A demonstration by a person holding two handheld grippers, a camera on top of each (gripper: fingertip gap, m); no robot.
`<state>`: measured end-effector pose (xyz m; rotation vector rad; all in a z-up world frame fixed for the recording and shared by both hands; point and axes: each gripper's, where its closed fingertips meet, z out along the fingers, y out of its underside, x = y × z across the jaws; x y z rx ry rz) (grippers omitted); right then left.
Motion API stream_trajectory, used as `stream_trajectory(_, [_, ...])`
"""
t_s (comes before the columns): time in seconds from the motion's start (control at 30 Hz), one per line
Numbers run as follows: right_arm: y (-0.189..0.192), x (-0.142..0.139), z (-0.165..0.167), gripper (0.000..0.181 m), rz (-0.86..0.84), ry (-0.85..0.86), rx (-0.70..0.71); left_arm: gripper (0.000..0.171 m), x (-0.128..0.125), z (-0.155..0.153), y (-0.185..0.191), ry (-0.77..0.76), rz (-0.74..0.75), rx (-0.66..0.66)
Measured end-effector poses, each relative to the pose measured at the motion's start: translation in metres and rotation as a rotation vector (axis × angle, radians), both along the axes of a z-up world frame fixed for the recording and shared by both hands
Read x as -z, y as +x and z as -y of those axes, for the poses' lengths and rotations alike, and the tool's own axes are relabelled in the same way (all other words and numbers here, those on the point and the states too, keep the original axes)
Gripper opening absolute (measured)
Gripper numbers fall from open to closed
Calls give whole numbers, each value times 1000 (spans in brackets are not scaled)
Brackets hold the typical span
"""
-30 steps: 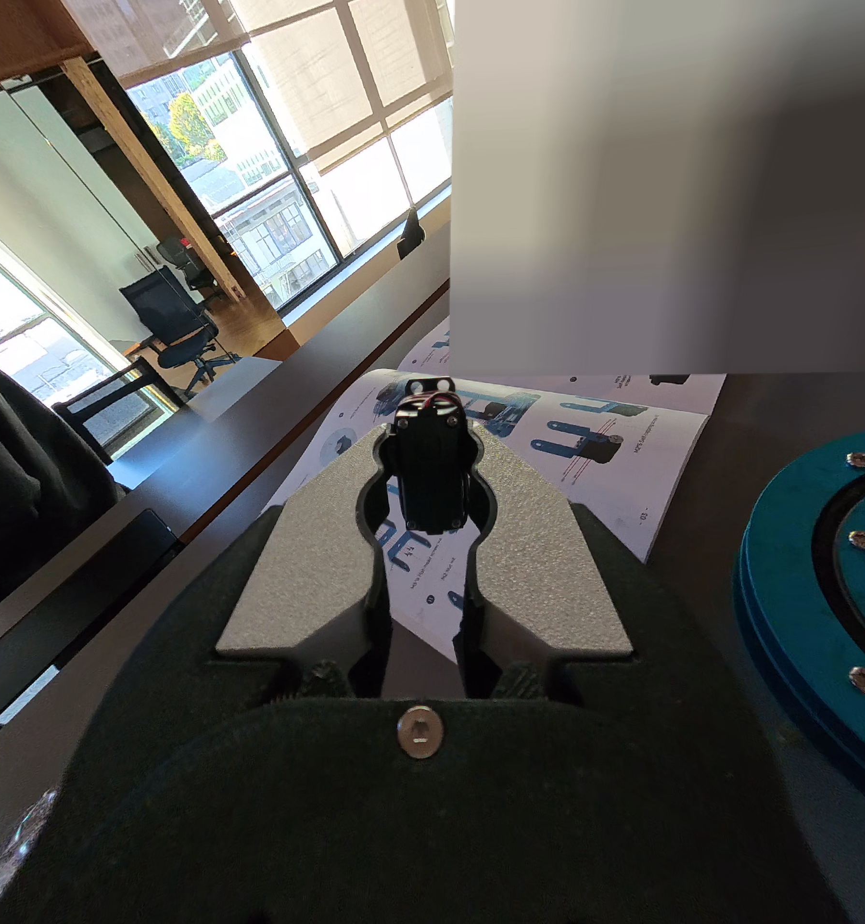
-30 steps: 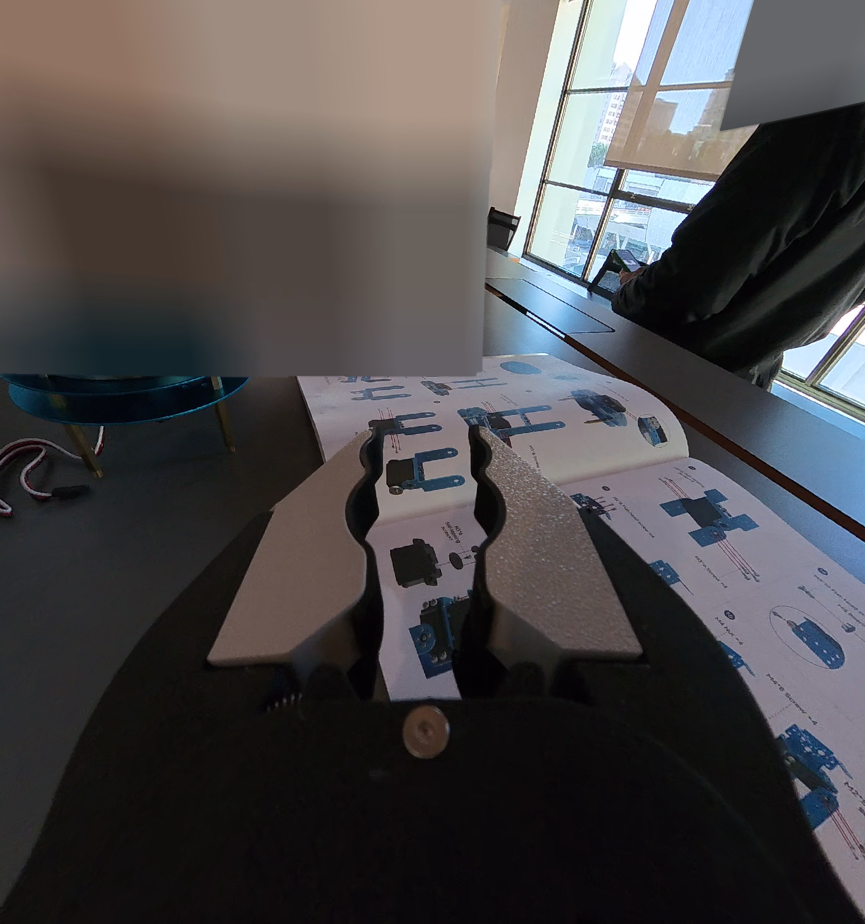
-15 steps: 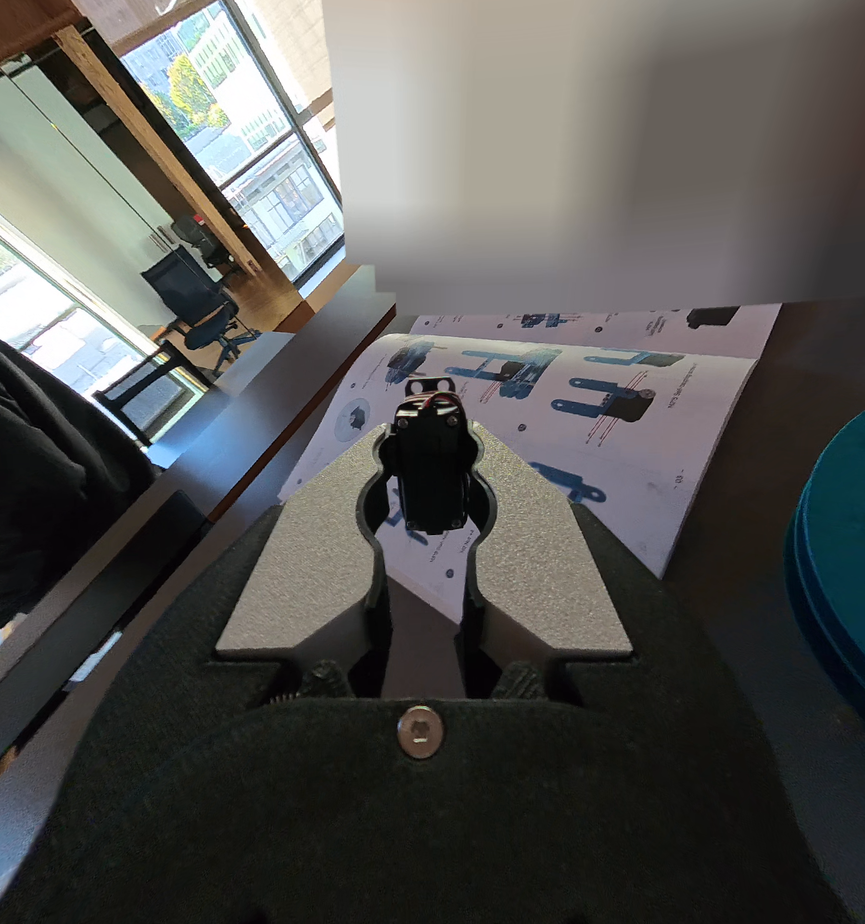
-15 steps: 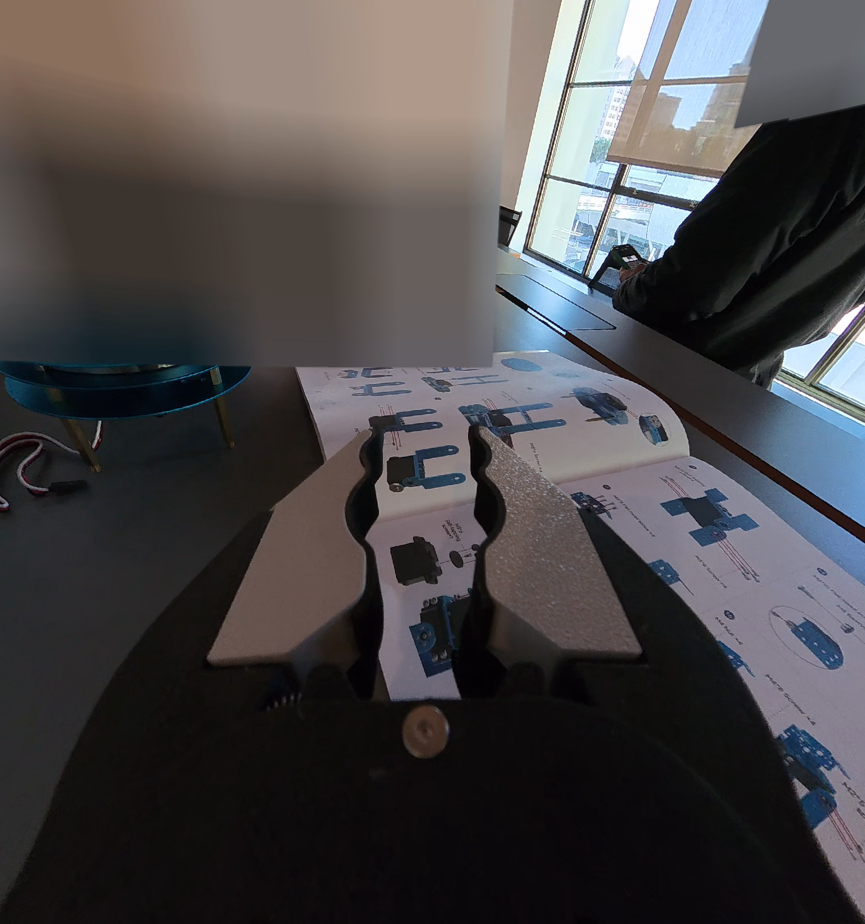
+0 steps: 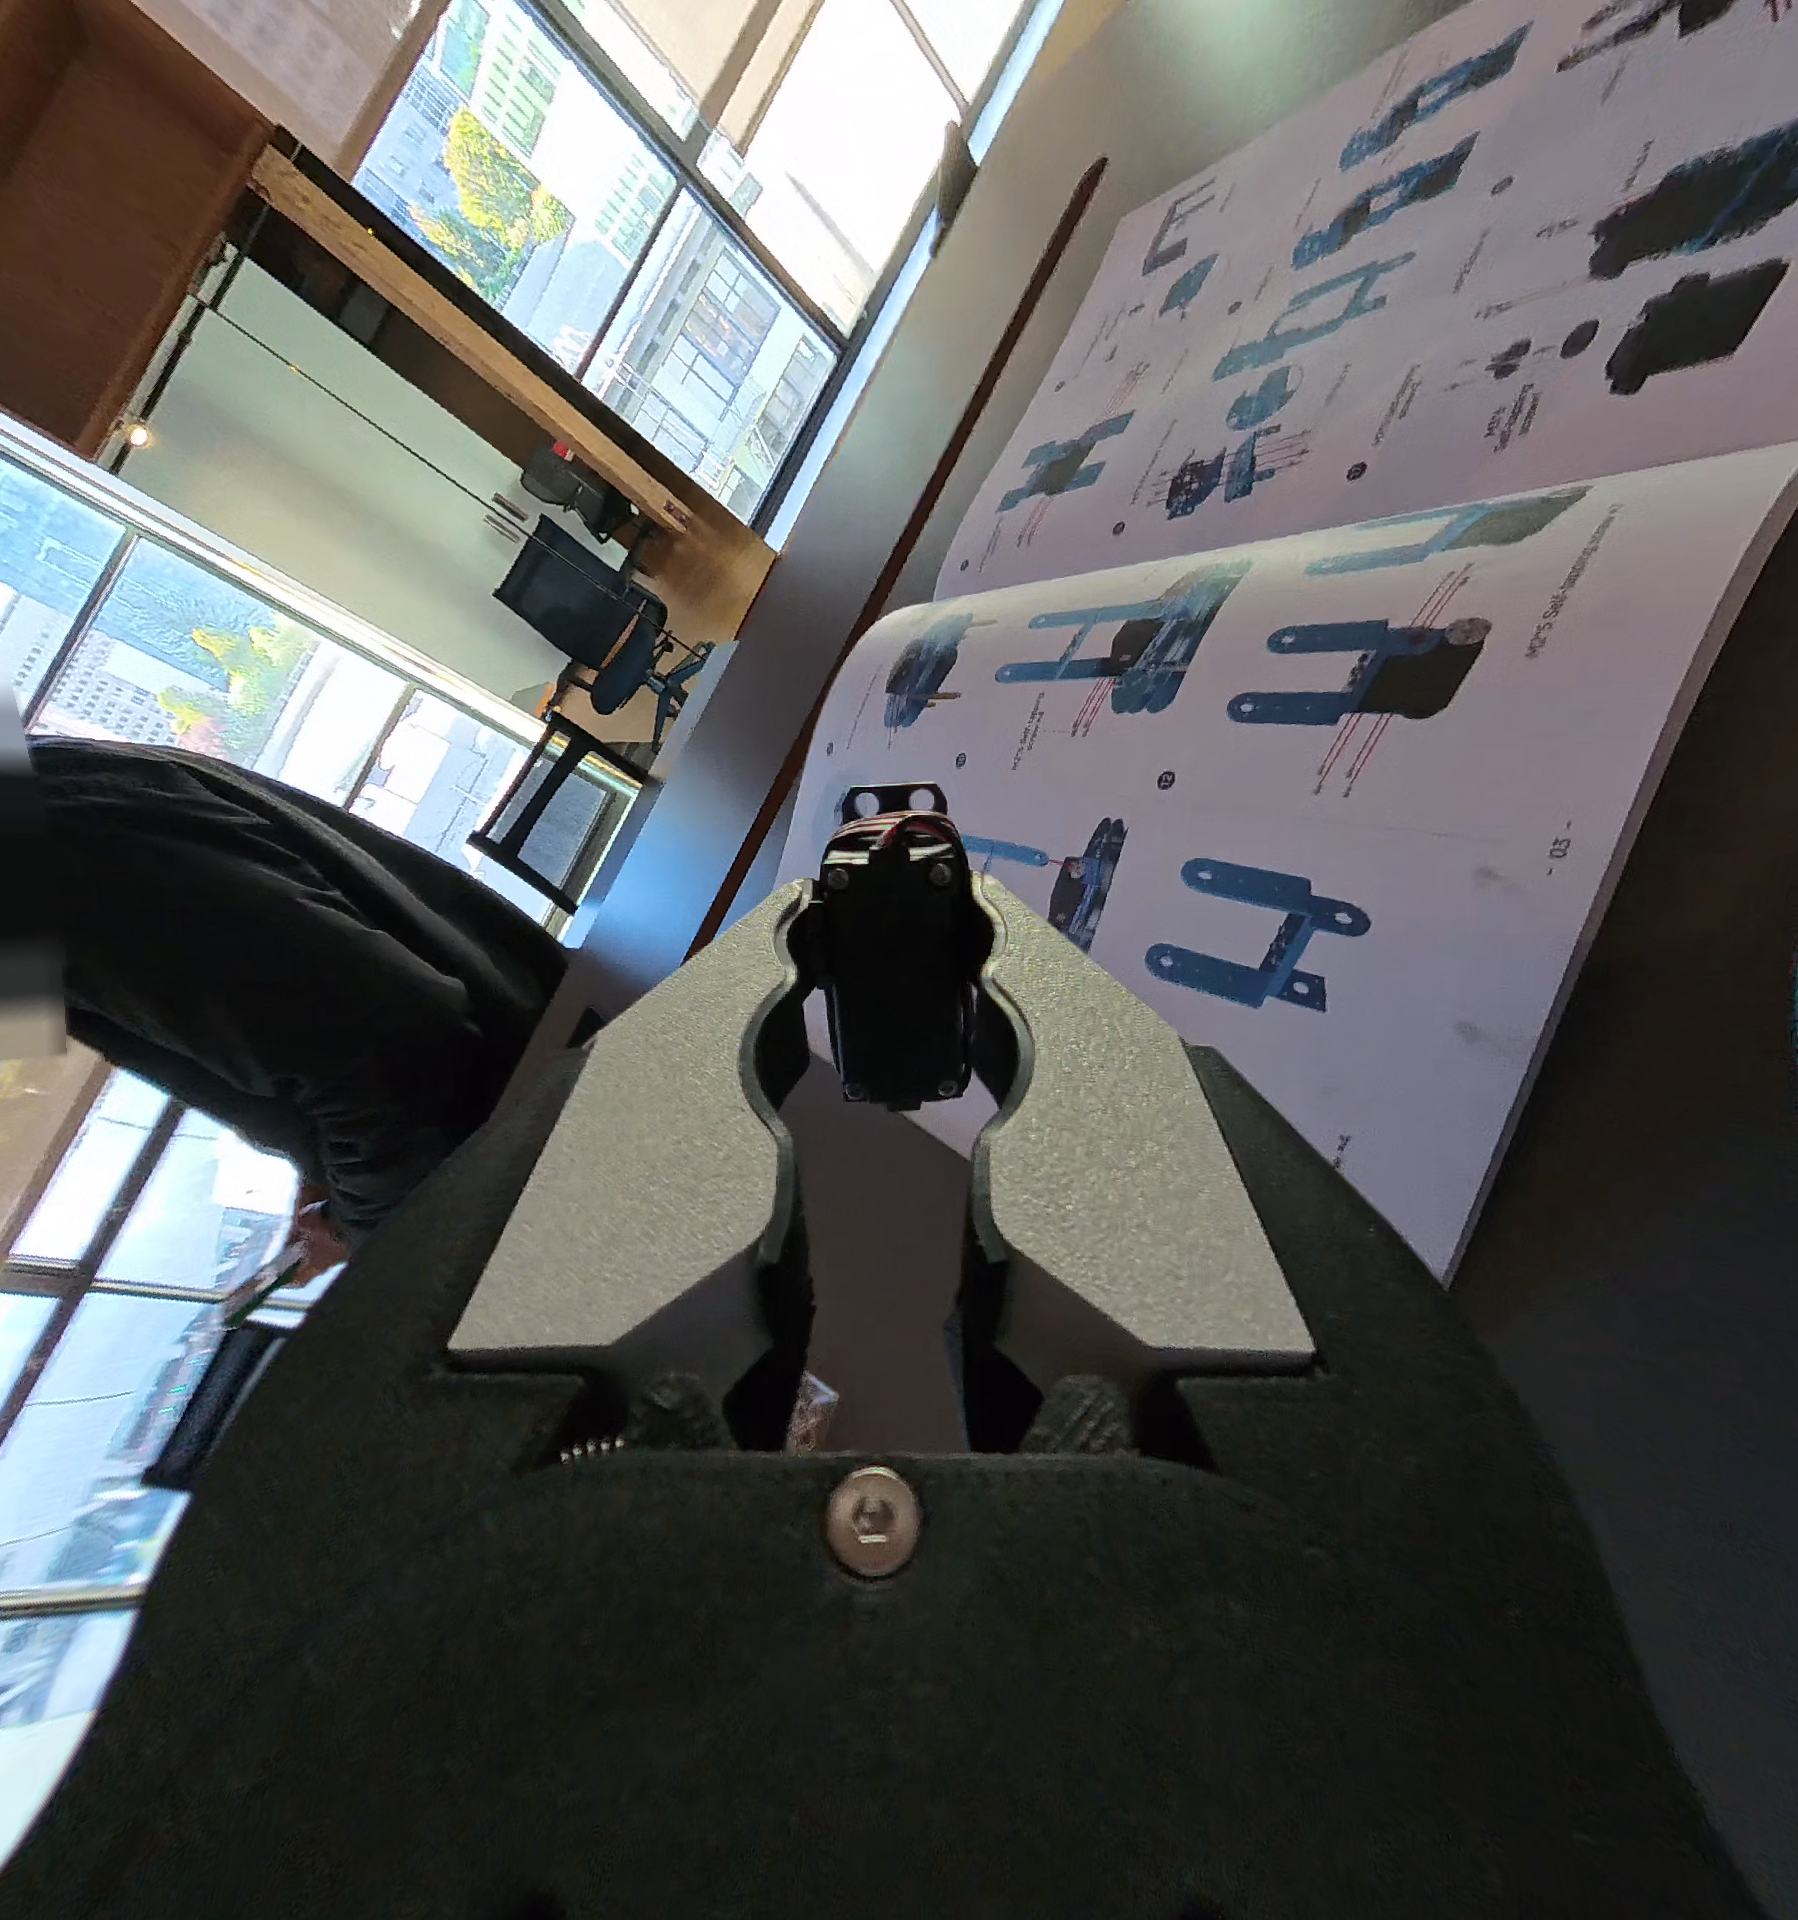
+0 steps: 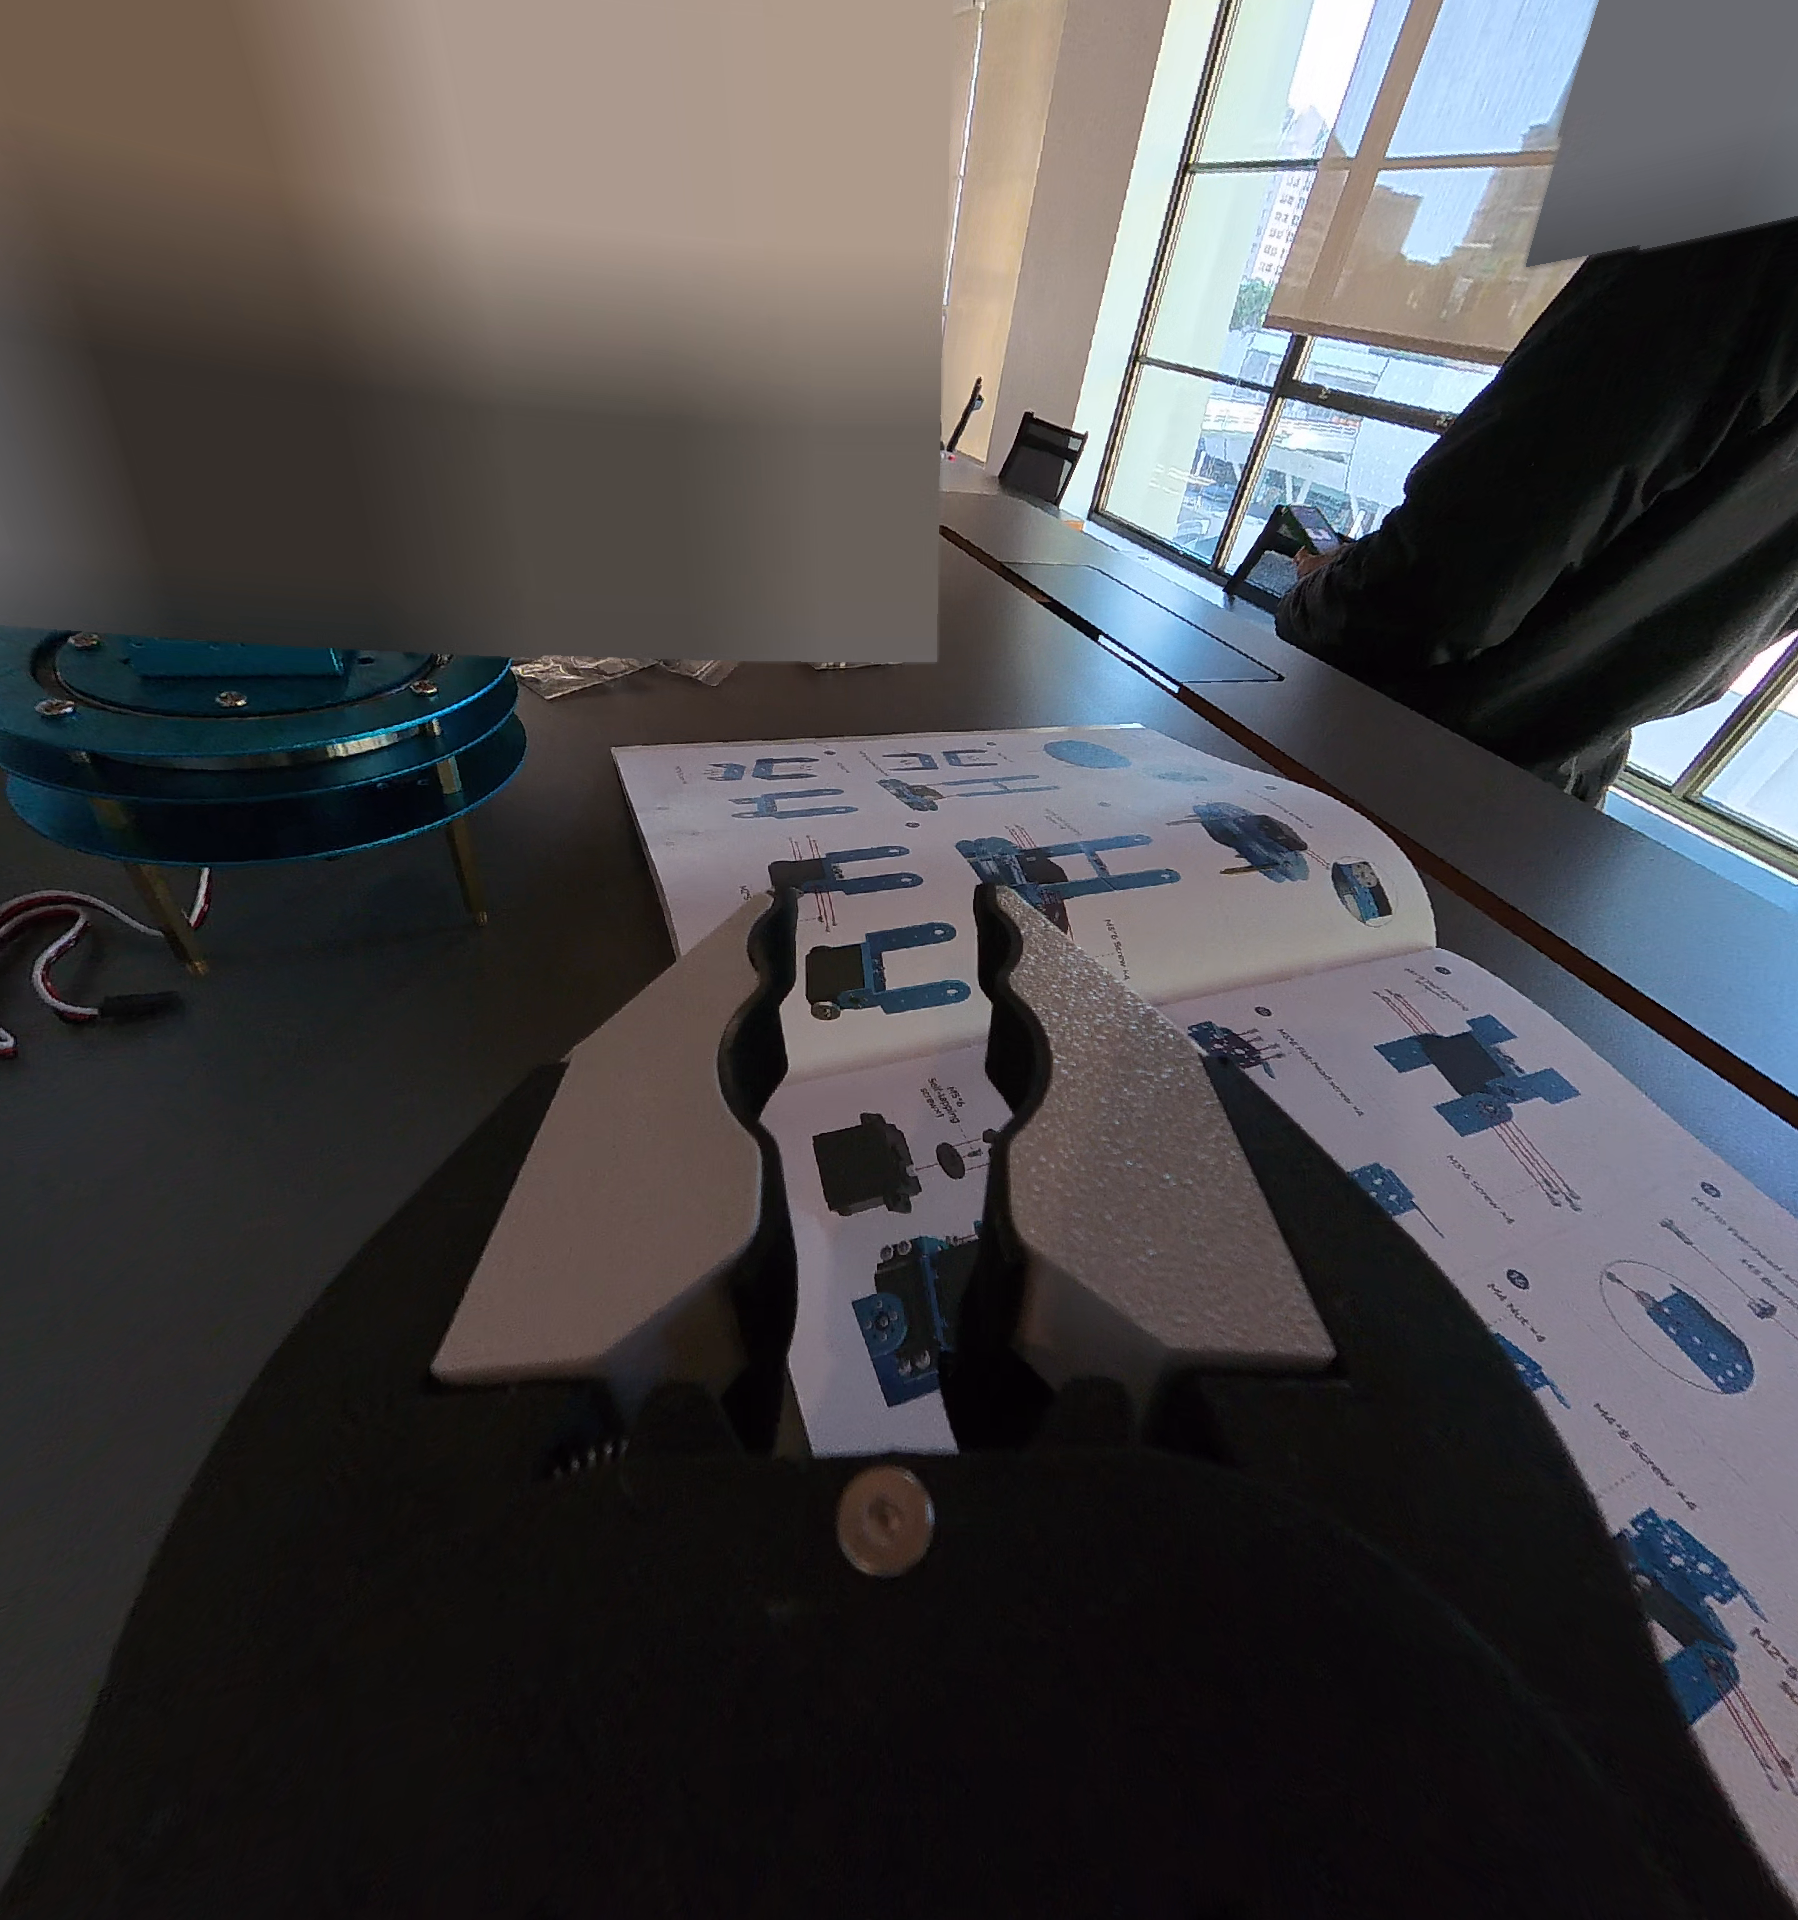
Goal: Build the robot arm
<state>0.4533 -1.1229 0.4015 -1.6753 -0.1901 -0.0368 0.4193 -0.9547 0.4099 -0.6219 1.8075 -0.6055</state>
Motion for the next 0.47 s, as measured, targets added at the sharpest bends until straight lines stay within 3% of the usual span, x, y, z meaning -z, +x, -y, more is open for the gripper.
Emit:
stream_trajectory(0.27, [1,0,1,33,3,1,-2,25,-57,9,-18,-626,80,269])
stream_trajectory(0.37, [0,0,1,33,8,1,-3,25,-64,7,-22,-790,58,341])
stream_trajectory(0.47, [-1,1,1,33,17,-5,-4,25,-82,11,-32,-1114,-19,510])
